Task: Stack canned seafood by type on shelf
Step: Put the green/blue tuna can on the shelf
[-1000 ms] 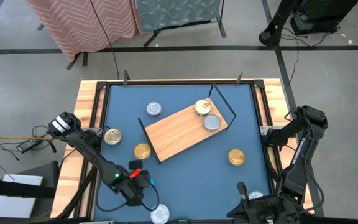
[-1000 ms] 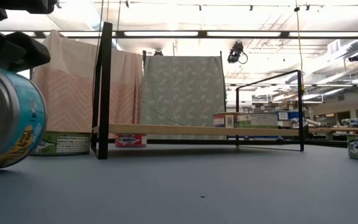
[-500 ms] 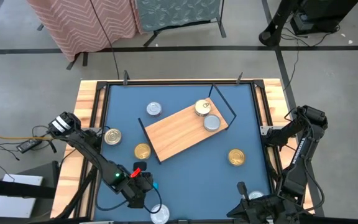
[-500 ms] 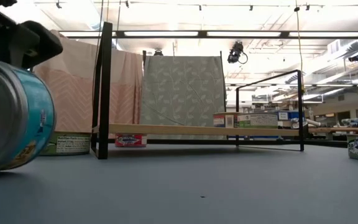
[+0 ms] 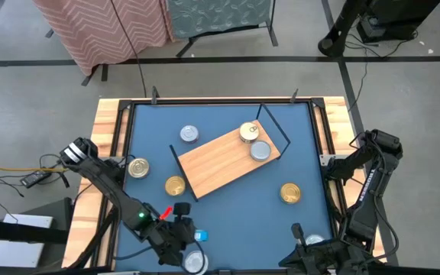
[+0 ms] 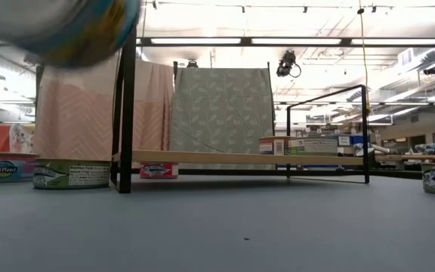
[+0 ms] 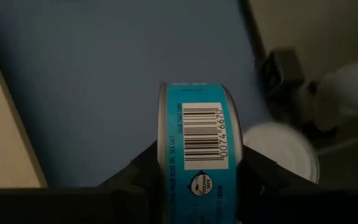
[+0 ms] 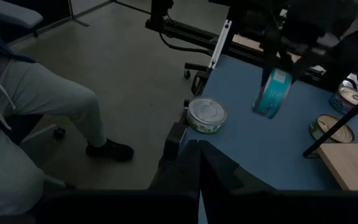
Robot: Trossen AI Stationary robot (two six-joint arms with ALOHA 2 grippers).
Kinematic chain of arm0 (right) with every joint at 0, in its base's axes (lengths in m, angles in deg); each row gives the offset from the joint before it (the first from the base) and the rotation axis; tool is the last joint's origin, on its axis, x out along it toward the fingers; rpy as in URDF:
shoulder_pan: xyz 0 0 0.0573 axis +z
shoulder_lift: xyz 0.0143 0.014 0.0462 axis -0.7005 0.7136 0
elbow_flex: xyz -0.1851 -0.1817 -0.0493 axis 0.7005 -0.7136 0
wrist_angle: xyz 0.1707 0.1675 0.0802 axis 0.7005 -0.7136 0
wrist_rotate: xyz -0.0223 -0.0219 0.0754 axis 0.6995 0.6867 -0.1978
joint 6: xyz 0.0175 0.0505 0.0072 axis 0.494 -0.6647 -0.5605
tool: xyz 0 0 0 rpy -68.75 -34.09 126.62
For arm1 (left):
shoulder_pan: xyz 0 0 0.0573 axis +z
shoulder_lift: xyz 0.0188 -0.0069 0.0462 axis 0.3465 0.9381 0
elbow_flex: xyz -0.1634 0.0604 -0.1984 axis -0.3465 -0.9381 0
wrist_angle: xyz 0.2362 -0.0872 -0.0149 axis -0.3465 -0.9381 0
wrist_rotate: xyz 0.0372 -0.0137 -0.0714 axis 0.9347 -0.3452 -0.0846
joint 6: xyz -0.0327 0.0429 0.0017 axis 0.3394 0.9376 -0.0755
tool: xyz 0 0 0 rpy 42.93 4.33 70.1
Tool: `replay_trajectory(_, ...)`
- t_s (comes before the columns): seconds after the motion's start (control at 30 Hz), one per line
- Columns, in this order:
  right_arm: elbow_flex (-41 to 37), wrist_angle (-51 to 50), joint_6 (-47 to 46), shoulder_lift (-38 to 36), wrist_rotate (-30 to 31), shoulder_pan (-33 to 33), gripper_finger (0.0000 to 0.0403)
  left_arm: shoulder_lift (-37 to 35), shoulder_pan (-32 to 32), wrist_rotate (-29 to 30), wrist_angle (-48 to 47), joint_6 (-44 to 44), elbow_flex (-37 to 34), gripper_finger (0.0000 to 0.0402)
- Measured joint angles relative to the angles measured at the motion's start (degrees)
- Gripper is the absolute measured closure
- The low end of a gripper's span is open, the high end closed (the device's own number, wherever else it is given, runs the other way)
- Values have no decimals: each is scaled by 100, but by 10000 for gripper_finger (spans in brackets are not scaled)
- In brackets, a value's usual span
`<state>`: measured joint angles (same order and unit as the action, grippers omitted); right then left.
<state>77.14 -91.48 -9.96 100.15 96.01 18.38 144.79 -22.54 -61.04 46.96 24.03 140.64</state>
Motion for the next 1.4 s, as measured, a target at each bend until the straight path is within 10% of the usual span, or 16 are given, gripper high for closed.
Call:
replay_trajectory(0.57,0,0,-30,0,2,-2,392,0,781,1106,-1695,2113,1812,252)
replay_trajectory(1.4,-2,-210,-48,0,2,-2,392,1068,2435,1457,-1582,3958,1859,256)
